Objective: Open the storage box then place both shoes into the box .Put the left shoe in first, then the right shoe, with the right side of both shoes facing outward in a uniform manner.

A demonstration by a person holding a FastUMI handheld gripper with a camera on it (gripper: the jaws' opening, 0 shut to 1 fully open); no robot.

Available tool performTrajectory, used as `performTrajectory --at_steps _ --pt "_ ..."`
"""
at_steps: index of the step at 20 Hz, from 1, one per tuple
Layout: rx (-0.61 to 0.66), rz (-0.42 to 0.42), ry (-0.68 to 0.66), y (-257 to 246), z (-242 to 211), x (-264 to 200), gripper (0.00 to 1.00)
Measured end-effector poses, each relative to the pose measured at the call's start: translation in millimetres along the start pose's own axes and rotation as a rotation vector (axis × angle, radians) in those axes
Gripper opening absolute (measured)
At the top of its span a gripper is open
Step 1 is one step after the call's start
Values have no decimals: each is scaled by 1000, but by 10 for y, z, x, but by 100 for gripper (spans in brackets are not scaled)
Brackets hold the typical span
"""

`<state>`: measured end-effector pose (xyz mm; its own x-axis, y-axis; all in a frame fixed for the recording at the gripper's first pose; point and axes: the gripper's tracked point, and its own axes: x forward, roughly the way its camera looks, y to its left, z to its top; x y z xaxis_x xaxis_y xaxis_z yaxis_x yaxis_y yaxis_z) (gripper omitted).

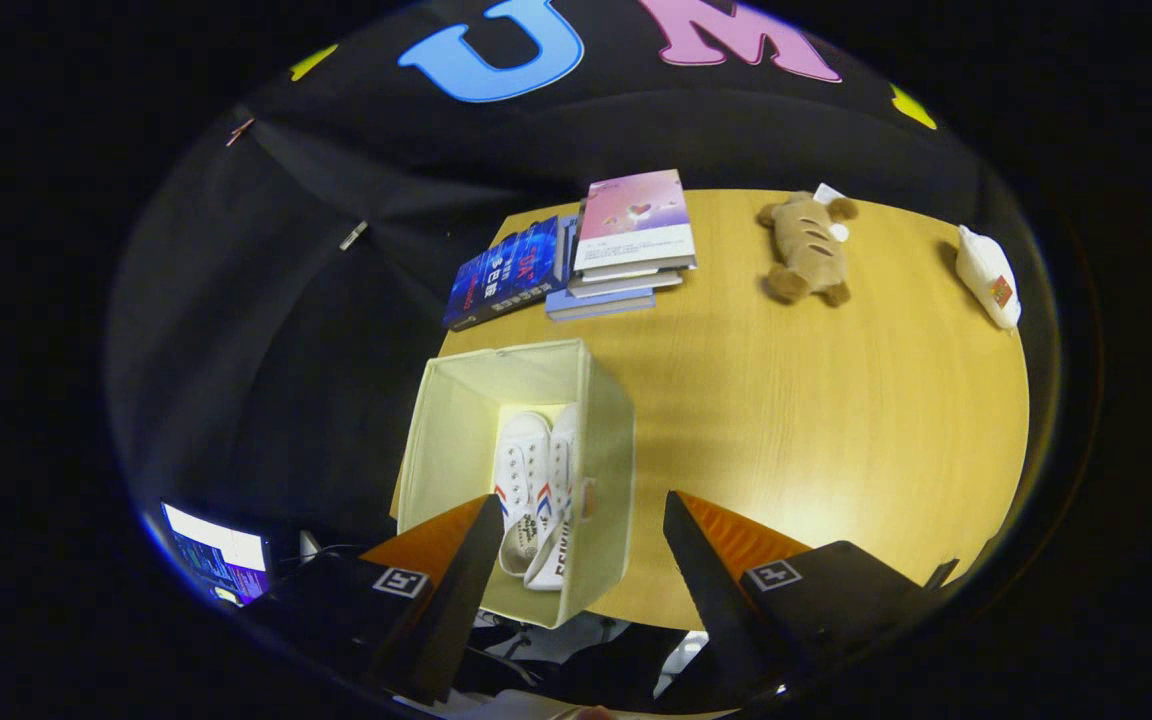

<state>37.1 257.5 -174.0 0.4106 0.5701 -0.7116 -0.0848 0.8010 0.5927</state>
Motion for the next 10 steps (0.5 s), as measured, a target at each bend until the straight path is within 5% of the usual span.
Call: performTrajectory --at_steps 10 --pt "-7 -287 -373 -1414 269 -951 99"
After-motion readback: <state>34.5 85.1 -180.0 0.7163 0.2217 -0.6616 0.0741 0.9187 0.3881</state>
